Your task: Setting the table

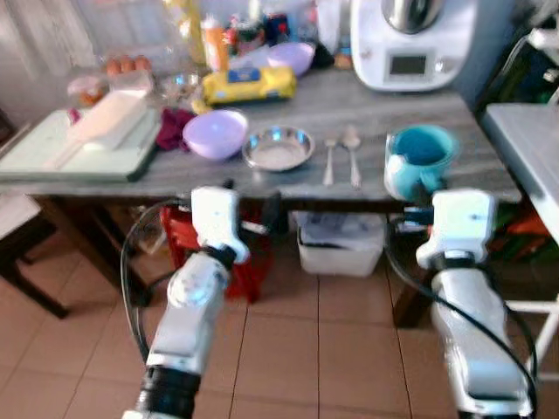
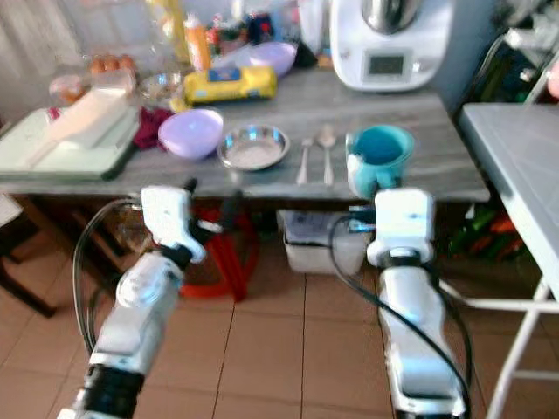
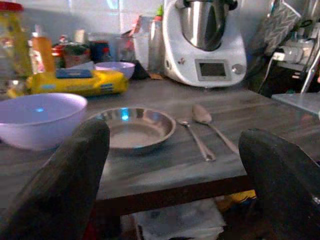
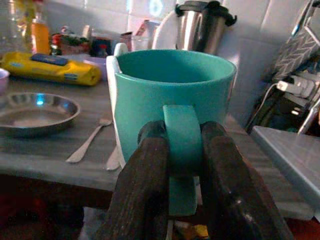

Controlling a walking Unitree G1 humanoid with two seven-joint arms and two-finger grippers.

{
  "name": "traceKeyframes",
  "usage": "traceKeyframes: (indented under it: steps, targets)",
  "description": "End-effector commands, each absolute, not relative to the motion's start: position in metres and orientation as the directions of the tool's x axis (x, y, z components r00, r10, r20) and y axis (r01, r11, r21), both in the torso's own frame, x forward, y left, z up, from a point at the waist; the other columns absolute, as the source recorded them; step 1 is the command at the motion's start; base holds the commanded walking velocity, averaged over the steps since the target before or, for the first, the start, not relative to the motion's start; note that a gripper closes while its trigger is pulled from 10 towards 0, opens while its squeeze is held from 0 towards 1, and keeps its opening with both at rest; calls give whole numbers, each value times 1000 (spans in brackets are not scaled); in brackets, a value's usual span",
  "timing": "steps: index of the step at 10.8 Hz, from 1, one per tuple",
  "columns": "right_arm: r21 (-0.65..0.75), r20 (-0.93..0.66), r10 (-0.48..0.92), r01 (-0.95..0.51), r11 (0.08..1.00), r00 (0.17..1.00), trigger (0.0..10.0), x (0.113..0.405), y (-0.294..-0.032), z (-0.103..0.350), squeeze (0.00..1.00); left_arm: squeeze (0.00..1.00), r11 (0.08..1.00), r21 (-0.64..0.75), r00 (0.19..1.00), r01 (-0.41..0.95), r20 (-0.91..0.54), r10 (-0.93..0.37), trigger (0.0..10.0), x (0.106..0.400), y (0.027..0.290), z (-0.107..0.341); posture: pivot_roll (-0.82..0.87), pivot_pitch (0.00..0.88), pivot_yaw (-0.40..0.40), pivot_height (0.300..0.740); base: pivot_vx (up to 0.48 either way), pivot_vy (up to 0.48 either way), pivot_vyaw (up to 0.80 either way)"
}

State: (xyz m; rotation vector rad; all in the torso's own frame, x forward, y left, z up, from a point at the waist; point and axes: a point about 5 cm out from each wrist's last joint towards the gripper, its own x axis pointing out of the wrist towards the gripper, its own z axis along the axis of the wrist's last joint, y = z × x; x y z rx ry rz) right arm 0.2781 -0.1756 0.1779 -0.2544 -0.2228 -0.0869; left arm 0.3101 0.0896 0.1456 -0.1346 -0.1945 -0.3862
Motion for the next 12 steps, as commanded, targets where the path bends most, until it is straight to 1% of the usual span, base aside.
traceKeyframes:
  steps: [1, 2, 4, 9, 12]
  targets:
    - [-247, 257, -71, 136, 959, 964, 10000, 277, -178, 185, 0, 0, 911, -92, 902, 402, 210, -377, 10000, 310, 83, 147, -199, 86, 84, 740, 296, 0, 0]
    - [-247, 256, -71, 137, 959, 964, 10000, 277, -178, 185, 0, 0, 908, -92, 899, 408, 210, -383, 10000, 309, 82, 147, -200, 86, 86, 740, 296, 0, 0]
    - [-248, 258, -78, 144, 958, 963, 10000, 276, -180, 186, 0, 0, 905, -93, 897, 414, 208, -389, 10000, 309, 81, 148, -203, 87, 90, 740, 298, 0, 400]
    - [-248, 258, -79, 146, 958, 963, 10000, 276, -181, 186, 0, 0, 904, -89, 896, 419, 203, -395, 10000, 309, 81, 147, -208, 85, 87, 740, 299, 0, 0]
    - [-252, 258, -80, 147, 956, 963, 10000, 277, -183, 187, 0, 0, 898, -100, 892, 429, 206, -403, 10000, 307, 75, 148, -211, 84, 83, 740, 300, 0, 0]
